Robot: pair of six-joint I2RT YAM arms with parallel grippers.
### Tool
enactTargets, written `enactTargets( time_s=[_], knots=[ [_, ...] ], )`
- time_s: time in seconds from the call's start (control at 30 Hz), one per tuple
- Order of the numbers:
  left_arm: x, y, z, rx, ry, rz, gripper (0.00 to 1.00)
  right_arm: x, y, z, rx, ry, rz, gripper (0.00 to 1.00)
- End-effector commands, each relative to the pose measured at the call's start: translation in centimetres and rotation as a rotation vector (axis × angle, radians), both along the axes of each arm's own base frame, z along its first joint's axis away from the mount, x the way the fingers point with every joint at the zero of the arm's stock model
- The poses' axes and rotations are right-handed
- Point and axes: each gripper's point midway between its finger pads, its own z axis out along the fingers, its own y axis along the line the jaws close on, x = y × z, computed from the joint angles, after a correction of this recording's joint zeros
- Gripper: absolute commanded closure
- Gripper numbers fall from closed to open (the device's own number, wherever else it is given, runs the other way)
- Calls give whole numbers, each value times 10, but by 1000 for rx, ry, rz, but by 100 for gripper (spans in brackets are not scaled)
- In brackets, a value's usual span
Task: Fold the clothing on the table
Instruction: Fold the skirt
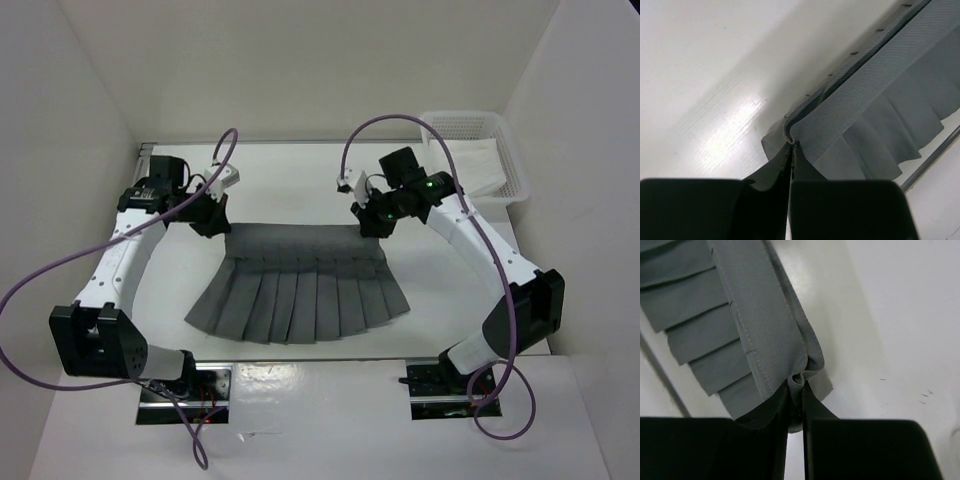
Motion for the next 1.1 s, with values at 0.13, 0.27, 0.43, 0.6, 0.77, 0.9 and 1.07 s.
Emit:
enactTargets(
  time_s=[0.13,0.27,0.43,0.6,0.77,0.9,1.07],
  knots=[
    [-53,30,-9,142,20,-23,97,-87,-34,-36,-187,250,106,98],
    [-82,35,-5,178,-2,-27,92,-116,-34,-38,-217,315,159,87],
    [-93,31,16,196,-54,-68,84,-150,-26,-53,-267,403,210,61],
    [-90,36,19,209,-79,-19,82,-157,-5,-48,-266,396,273,54],
    [-78,43,21,227,-107,42,82,-138,6,-29,-247,335,226,1],
    [-68,53,28,242,-142,131,79,-132,5,-38,-295,341,221,1],
    [-51,70,24,272,-160,261,69,-108,24,-58,-281,316,176,1]
  ],
)
